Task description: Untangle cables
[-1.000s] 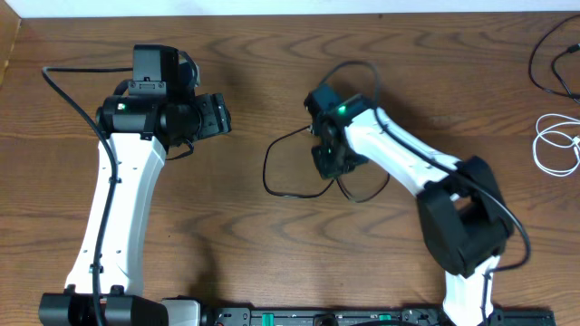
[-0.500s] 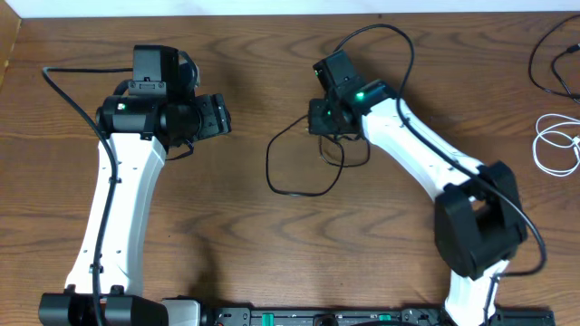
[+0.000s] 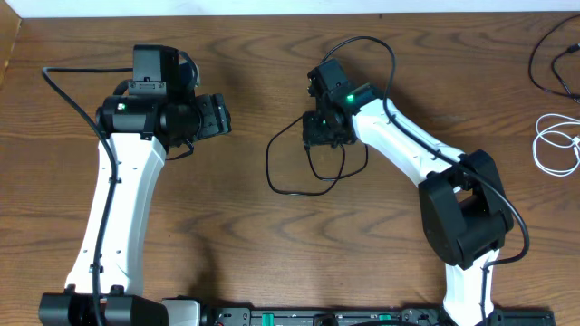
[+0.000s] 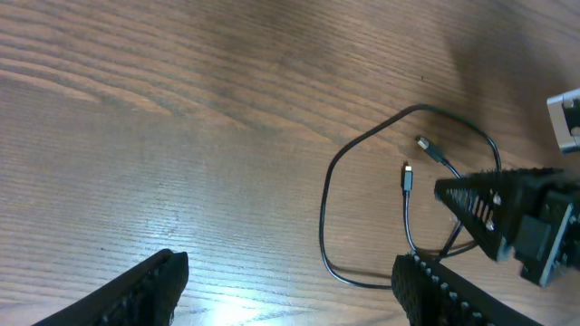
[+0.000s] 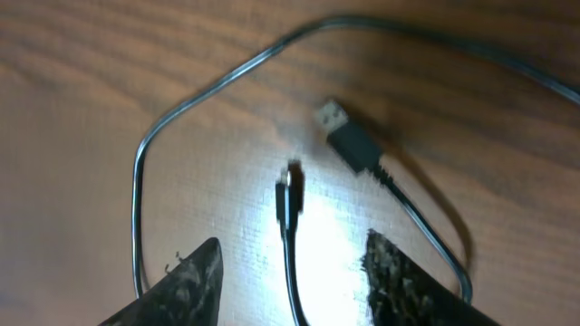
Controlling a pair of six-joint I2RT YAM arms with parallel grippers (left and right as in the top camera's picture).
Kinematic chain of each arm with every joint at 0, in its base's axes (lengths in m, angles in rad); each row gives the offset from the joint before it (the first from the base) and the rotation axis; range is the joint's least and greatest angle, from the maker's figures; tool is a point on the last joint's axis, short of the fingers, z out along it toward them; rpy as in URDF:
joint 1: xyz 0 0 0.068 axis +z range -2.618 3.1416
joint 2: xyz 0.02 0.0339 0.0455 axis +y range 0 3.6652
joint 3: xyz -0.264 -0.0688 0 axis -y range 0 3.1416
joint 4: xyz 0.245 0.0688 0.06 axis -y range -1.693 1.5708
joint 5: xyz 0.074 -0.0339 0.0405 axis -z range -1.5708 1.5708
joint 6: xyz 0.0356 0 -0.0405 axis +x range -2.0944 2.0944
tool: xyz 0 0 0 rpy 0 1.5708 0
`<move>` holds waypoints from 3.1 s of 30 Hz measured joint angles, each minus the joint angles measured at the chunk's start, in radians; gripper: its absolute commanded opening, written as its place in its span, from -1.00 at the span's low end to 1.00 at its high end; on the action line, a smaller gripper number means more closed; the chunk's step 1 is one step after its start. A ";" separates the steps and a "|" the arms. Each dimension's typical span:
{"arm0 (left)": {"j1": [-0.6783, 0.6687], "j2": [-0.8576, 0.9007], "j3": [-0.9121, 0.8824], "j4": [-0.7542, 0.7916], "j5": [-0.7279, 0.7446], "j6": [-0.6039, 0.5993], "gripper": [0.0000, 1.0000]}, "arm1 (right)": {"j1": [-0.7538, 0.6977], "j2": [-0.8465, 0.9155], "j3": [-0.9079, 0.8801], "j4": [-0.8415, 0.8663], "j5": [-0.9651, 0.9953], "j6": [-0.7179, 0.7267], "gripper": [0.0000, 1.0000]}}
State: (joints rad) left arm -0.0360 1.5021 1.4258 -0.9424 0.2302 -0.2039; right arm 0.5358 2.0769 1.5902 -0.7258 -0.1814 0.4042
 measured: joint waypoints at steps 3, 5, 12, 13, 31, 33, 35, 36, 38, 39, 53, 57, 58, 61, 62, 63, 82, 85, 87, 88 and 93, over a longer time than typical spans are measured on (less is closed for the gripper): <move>0.000 0.000 0.000 0.000 0.000 0.000 0.54 | -0.017 0.000 0.026 -0.051 -0.021 -0.061 0.11; 0.000 0.000 0.000 0.000 0.000 0.000 0.54 | -0.034 0.000 0.037 -0.079 -0.028 -0.105 0.18; 0.000 0.000 0.000 0.000 0.000 0.000 0.54 | -0.069 0.000 0.024 -0.120 -0.006 -0.299 0.24; 0.000 0.000 0.000 0.000 0.000 0.000 0.54 | -0.068 0.000 0.018 -0.121 -0.006 -0.320 0.23; 0.000 0.000 0.000 0.001 0.000 0.000 0.54 | -0.015 0.043 -0.082 -0.086 -0.014 -0.531 0.28; 0.000 0.000 0.000 0.003 0.000 0.000 0.54 | -0.014 0.043 -0.082 -0.079 -0.011 -0.532 0.35; 0.000 0.000 0.000 0.003 0.000 0.000 0.54 | -0.014 0.043 -0.082 -0.084 -0.009 -0.533 0.38; 0.000 0.000 0.000 0.003 0.000 0.000 0.54 | -0.014 0.043 -0.077 -0.095 -0.008 -0.533 0.39; 0.000 0.000 0.000 0.008 0.000 0.000 0.54 | -0.016 0.043 -0.066 -0.117 -0.006 -0.532 0.40; 0.000 0.000 0.000 0.011 0.000 0.000 0.54 | -0.016 0.042 -0.059 -0.122 -0.003 -0.531 0.42; 0.000 0.000 0.000 0.016 0.000 0.000 0.54 | -0.050 0.020 -0.056 -0.069 0.078 -0.483 0.39; 0.000 0.000 0.000 0.017 0.000 0.000 0.54 | -0.047 0.020 -0.071 -0.073 0.015 -0.492 0.38; 0.000 0.000 0.000 0.017 0.000 0.000 0.54 | -0.045 0.020 -0.072 -0.073 -0.001 -0.496 0.38; 0.000 0.000 0.000 0.018 0.000 0.000 0.54 | -0.023 0.022 -0.076 -0.072 -0.039 -0.507 0.39; 0.000 0.000 0.000 0.018 0.000 0.000 0.54 | -0.016 0.023 -0.077 -0.073 -0.045 -0.511 0.38; 0.000 0.000 0.000 0.018 0.000 0.000 0.54 | -0.003 0.023 -0.082 -0.072 -0.050 -0.513 0.37; 0.000 0.000 0.000 0.018 0.000 0.000 0.54 | 0.068 -0.014 -0.195 -0.061 0.163 -0.390 -0.98; 0.000 0.000 0.000 0.018 0.000 0.000 0.54 | 0.068 -0.014 -0.195 -0.071 0.207 -0.302 -0.98; 0.000 0.000 0.000 0.018 0.000 0.000 0.54 | 0.067 -0.014 -0.190 -0.098 0.231 -0.250 -0.98; 0.000 0.000 0.000 0.018 0.000 0.000 0.54 | 0.067 -0.013 -0.188 -0.115 0.240 -0.227 -0.99; 0.000 0.000 0.000 0.018 0.000 0.000 0.54 | 0.034 0.005 -0.129 -0.272 0.254 -0.155 -0.98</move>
State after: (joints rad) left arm -0.0360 1.5021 1.4258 -0.9241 0.2302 -0.2039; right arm 0.5697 2.0823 1.4609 -0.9977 0.0723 0.2489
